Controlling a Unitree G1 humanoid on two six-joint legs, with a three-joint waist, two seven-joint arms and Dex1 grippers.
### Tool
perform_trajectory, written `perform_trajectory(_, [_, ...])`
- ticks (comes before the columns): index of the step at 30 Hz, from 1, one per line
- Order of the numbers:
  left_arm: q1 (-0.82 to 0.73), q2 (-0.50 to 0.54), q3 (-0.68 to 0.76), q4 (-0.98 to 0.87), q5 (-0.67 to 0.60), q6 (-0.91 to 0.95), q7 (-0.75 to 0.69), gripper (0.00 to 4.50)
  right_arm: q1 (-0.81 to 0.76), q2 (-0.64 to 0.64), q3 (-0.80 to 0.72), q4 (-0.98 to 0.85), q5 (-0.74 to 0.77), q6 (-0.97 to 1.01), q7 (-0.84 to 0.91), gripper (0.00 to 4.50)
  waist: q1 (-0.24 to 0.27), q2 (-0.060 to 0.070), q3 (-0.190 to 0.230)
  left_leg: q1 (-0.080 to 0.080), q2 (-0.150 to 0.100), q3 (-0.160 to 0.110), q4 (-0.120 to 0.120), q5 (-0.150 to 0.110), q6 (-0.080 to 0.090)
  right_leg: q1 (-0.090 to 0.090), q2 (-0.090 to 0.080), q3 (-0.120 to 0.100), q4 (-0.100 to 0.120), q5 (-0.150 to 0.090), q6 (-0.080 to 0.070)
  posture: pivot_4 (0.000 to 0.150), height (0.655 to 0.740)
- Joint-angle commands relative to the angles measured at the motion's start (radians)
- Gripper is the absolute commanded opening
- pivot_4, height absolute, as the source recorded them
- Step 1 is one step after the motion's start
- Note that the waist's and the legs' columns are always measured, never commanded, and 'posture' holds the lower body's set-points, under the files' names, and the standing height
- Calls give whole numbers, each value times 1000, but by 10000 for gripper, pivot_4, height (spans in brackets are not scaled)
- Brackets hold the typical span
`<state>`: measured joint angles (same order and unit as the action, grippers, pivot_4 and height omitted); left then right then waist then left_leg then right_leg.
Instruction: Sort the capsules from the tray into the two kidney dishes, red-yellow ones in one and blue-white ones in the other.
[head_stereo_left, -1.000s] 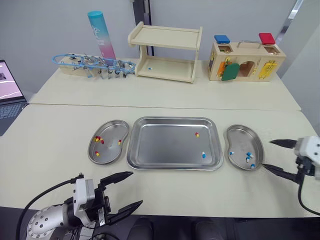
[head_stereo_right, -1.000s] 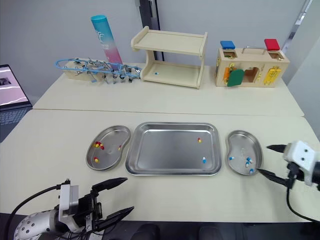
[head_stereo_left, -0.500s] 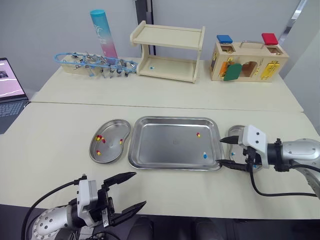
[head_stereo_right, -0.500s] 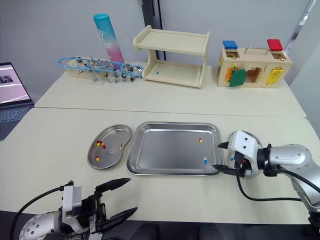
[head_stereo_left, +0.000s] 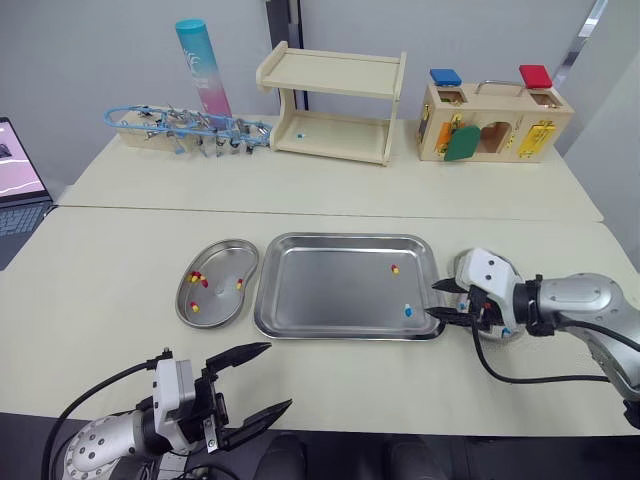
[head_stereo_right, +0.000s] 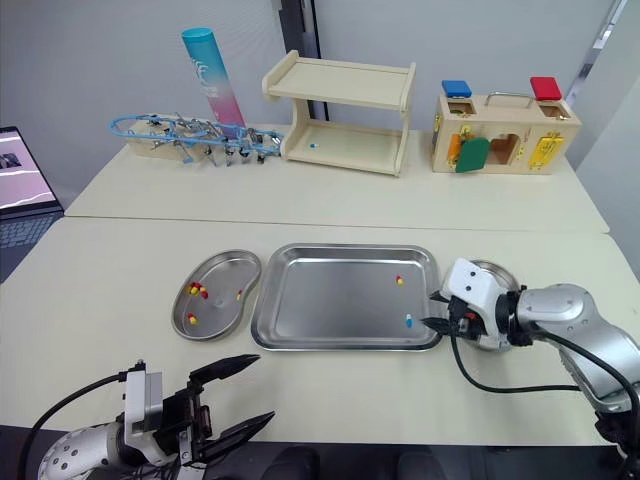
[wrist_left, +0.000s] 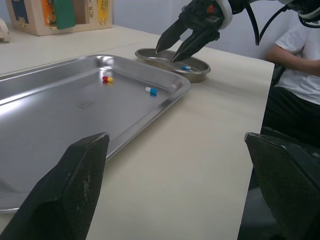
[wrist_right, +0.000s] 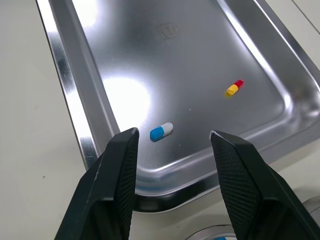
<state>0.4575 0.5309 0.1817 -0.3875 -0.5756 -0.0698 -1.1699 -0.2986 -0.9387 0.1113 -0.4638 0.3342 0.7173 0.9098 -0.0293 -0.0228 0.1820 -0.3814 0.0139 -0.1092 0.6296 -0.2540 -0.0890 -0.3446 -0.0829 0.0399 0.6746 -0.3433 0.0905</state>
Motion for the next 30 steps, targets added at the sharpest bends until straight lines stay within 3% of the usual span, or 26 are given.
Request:
perform_trajectory(1, [8,8,-1,-24,-7,-18,-3,45000,-25,-12,6,-35,1,30,8,24760,0,0,0,0,0,0,0,0,0,0,0,0,0,0,0,1500,7400])
perform_trajectory(16, [10,20,-2,-30,-12,-15,-7,45000,-203,74,189,81,-63,114,17,24760,-3,1,0,-1,0,0,0,0,0,-3,0,1,1,0,0,1500,7400])
perform_trajectory(30, [7,21,-10,-34,-8,-13,1,45000,-251,117,288,184,-178,82,33,24760,-2,1,1,-4,0,0,0,0,0,-7,0,1,2,0,0,1500,7400])
